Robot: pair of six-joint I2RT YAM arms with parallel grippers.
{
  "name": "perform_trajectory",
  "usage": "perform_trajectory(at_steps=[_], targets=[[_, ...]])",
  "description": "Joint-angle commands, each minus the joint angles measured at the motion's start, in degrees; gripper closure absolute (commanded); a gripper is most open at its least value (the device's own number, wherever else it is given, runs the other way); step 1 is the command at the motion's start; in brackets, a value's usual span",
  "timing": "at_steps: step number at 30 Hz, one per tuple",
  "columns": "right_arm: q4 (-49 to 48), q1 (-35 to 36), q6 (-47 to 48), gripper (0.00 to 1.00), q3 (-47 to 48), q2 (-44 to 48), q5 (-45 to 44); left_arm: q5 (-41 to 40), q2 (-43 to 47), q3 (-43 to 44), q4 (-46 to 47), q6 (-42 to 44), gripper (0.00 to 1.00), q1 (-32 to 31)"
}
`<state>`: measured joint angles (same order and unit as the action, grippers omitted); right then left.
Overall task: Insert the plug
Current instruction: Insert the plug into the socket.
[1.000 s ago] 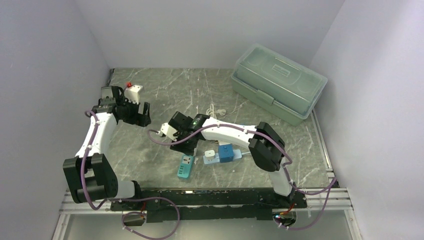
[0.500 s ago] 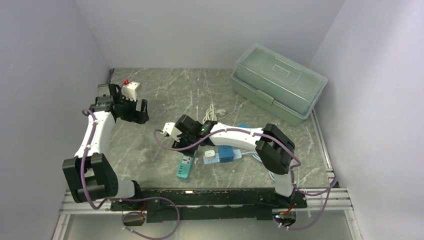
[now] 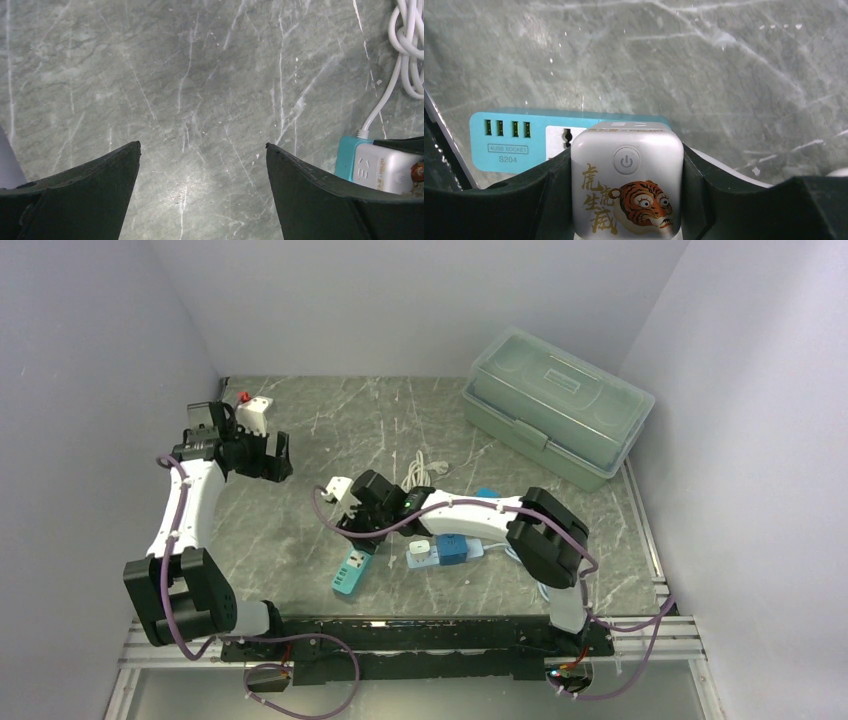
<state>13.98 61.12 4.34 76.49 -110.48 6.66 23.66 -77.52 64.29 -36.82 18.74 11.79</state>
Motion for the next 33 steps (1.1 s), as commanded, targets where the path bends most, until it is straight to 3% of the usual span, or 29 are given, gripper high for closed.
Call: perform_trajectory(at_steps=[1,6,11,27,33], targets=[[1.41,1.34,-2.91,1.0,2.79,-4.82,2.62,1.02,0.04,3.53,-0.44,0.18,0.0,0.92],[0.29,3.34,-3.22,1.0,0.75,-6.57,-1.19,1.56,-0.26,3.6,-0.77,0.27,0.0,1.1],[-9.12,3.85,-6.75,1.0,-8.93,-3.28,-2.3,1.61,-0.82,3.89,-0.86,0.36,0.0,1.08],[-25.21,4.61,-9.25,1.0,-26.36,-2.13,-6.38,2.52,-2.47,7.82,-3.09,-0.61,0.0,1.1],[-22.87,6.85,-7.54,1.0,-24.91,-4.54,-9.17,3.74,-2.01,8.61,-4.81,-0.77,0.0,1.06]])
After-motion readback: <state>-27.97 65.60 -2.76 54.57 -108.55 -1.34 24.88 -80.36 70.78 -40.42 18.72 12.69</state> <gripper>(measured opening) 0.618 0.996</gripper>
